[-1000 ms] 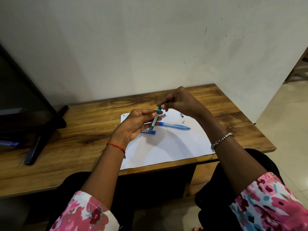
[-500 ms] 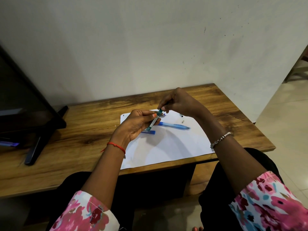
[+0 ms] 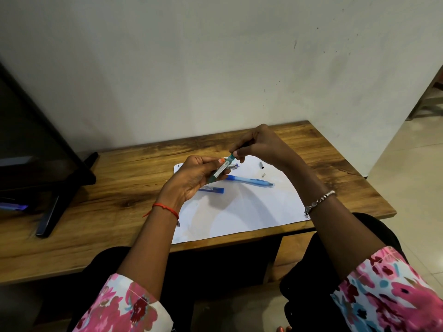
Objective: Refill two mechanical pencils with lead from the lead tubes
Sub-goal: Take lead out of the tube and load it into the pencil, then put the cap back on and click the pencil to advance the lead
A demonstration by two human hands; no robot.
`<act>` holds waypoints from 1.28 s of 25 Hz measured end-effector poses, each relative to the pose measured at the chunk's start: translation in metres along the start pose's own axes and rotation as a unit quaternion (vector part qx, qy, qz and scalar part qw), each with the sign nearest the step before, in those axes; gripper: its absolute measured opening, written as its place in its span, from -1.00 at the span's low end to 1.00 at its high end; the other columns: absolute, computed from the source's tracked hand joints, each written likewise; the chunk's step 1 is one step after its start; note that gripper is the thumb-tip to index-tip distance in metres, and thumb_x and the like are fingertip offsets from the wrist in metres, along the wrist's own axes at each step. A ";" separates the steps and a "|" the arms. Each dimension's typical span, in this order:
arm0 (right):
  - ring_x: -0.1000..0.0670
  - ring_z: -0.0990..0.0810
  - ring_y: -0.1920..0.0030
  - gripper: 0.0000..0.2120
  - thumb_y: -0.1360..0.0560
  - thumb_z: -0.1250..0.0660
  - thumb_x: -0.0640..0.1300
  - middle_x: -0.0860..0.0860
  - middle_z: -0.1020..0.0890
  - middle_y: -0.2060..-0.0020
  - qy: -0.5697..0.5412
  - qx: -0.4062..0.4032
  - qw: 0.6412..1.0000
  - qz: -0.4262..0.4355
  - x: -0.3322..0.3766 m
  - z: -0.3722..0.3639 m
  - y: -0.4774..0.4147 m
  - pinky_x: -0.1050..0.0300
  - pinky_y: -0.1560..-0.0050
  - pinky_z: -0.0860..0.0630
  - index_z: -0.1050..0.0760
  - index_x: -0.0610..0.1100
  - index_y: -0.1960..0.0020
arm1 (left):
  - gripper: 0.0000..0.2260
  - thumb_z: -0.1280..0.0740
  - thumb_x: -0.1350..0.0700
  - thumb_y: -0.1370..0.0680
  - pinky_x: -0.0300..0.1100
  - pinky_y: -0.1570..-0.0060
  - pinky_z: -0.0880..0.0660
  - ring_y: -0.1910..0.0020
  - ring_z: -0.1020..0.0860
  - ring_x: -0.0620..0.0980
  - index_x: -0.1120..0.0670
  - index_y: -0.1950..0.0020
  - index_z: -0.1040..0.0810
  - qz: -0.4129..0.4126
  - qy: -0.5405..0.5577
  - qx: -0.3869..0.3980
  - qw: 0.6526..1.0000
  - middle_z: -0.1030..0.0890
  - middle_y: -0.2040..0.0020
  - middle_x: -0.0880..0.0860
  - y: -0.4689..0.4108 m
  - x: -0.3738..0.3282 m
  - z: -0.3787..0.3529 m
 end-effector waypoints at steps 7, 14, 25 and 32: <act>-0.05 -0.66 0.31 -0.79 -0.38 -0.38 -0.41 -0.17 -0.67 0.23 0.010 0.143 0.959 -0.246 -0.026 -0.014 0.011 0.13 0.03 -0.62 -0.56 -0.44 -0.02 | -0.79 -0.32 0.21 -0.50 -0.31 0.24 -0.60 0.33 -0.66 -0.18 0.26 -0.10 -0.57 -0.031 -0.086 -0.045 0.995 -0.62 0.01 0.05 -0.004 -0.002 0.015; 0.03 -0.56 0.45 -0.80 -0.40 -0.42 -0.28 -0.11 -0.65 0.31 0.031 0.052 0.978 -0.200 -0.023 -0.008 0.008 0.33 0.50 -0.45 -0.60 -0.36 0.01 | -0.79 -0.33 0.25 -0.48 -0.37 0.25 -0.58 0.32 -0.64 -0.19 0.26 -0.09 -0.58 -0.044 -0.128 -0.045 0.990 -0.62 0.01 0.08 -0.007 0.000 0.013; 0.04 -0.59 0.50 -0.79 -0.44 -0.38 -0.28 -0.16 -0.63 0.27 -0.175 -0.117 0.964 -0.162 -0.034 -0.012 0.000 0.30 0.51 -0.45 -0.57 -0.44 0.03 | -0.80 -0.37 0.27 -0.46 -0.33 0.17 -0.54 0.24 -0.60 -0.15 0.26 -0.06 -0.60 -0.121 -0.240 -0.088 0.959 -0.64 0.02 0.13 -0.018 -0.004 0.004; -0.02 -0.58 0.45 -0.89 -0.47 -0.33 -0.30 -0.21 -0.63 0.21 -0.150 -0.237 0.951 -0.132 -0.041 0.001 -0.005 0.24 0.46 -0.47 -0.59 -0.36 0.10 | -0.83 -0.34 0.22 -0.49 -0.08 -0.04 -0.47 -0.07 -0.54 0.13 0.20 -0.05 -0.62 -0.166 -0.517 -0.124 0.830 -0.60 -0.11 0.17 -0.045 0.011 0.001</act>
Point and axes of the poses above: each hand's wrist, its own y-axis away from the middle knuckle, its own z-axis out of the back of the hand, x = y × z, the point moved 4 cm from there along -y, towards the middle knuckle
